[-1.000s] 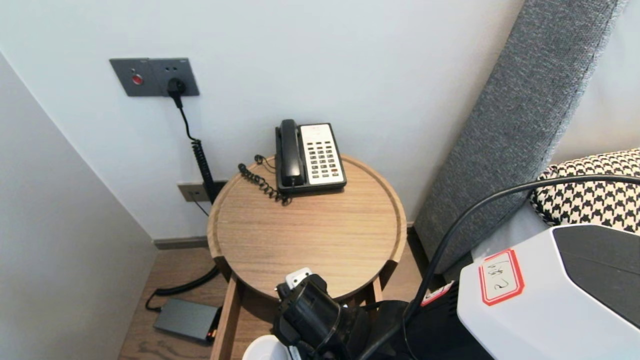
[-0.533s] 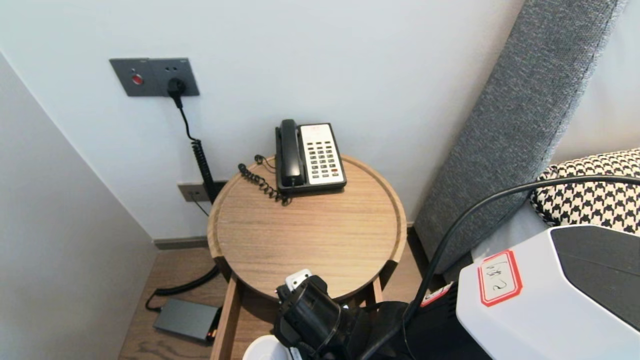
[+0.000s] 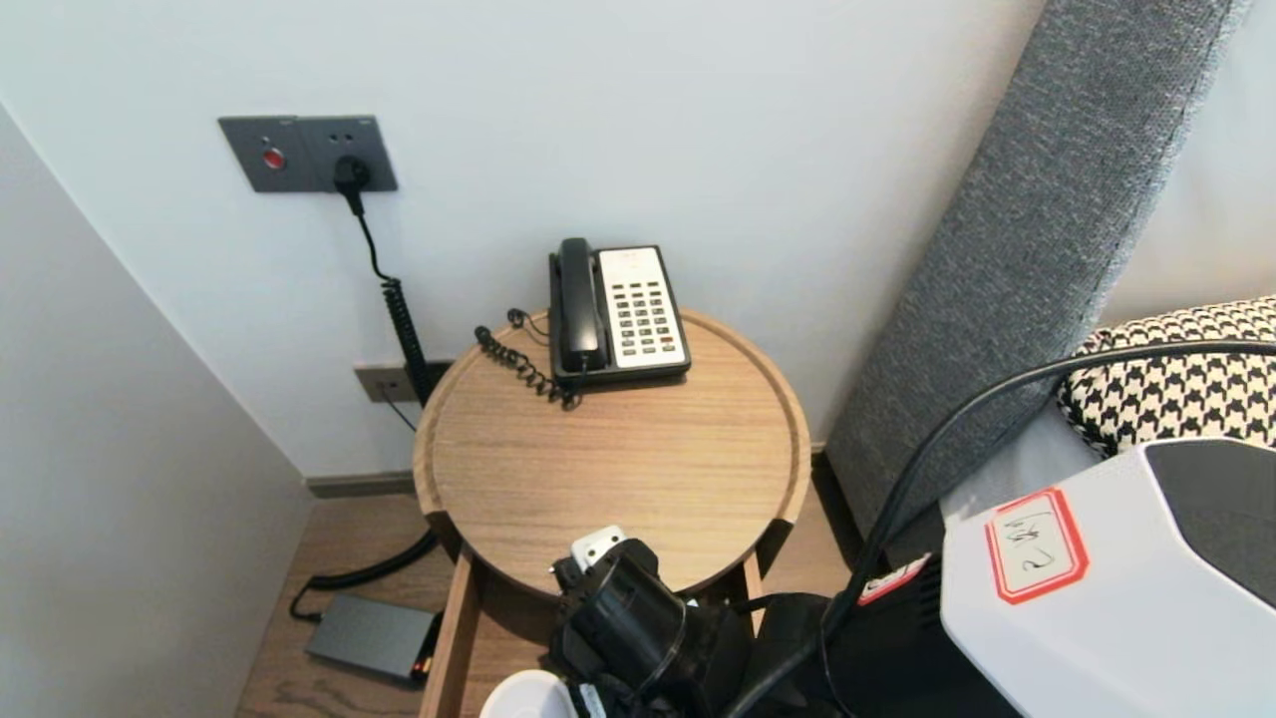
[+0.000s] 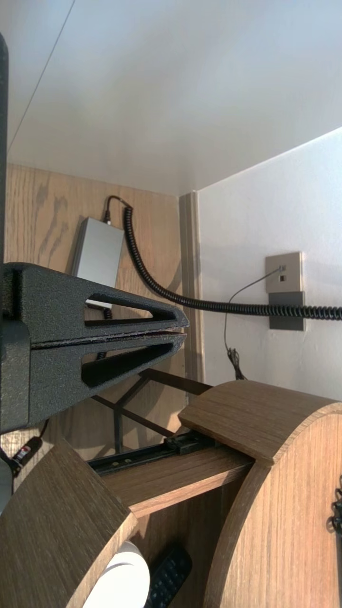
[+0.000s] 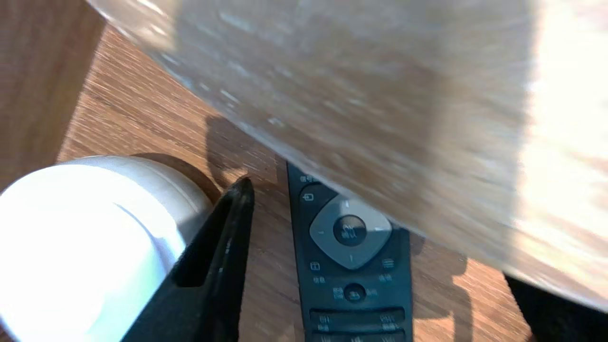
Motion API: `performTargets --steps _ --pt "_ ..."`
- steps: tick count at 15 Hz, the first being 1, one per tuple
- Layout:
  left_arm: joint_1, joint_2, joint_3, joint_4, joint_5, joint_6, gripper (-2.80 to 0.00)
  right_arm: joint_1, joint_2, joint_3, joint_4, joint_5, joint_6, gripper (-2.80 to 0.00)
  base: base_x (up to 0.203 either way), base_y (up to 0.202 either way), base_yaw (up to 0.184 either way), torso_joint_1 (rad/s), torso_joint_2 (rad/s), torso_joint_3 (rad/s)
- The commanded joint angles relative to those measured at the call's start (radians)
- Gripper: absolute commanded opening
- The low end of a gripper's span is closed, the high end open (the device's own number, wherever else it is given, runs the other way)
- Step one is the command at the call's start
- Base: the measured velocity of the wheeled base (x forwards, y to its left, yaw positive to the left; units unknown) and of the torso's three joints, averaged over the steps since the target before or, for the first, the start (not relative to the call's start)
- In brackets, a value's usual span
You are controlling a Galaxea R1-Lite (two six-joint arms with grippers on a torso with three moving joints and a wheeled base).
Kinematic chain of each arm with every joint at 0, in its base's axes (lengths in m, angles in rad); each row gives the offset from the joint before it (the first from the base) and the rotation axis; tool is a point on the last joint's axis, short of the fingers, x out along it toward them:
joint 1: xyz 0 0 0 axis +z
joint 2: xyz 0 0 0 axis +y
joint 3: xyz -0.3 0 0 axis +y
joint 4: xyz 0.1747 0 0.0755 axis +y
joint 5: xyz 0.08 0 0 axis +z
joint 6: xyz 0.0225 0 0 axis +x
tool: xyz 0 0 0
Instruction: Put the remote controls on the table in the drawer one by one
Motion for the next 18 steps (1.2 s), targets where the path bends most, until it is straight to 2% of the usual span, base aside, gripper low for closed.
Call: performTargets --steps 1,8,9,18 --pt "0.0 -0.002 0.012 0.0 0.0 0.0 -2.8 0.001 -0.04 0.016 0.0 -0.001 0.002 0.0 0.0 0.0 0.0 0.0 0.0 0.0" --pt "0.0 -0.002 0.012 0.0 0.001 0.0 -2.8 -0.001 -0.164 0.145 -0.012 0.012 0.013 0.0 0.0 0.0 0.0 0.0 0.0 0.0" --pt "0.0 -0.002 0.012 0.0 0.0 0.0 -2.8 -0.005 -0.184 0.17 -0.025 0.013 0.013 -2.8 0.0 0.0 0.0 0.0 0.0 0.0" --pt "0.0 -0.002 0.012 0.0 0.001 0.0 -2.8 -0.049 -0.348 0.285 -0.049 0.012 0.013 -2.8 0.0 0.0 0.0 0.0 0.0 0.0"
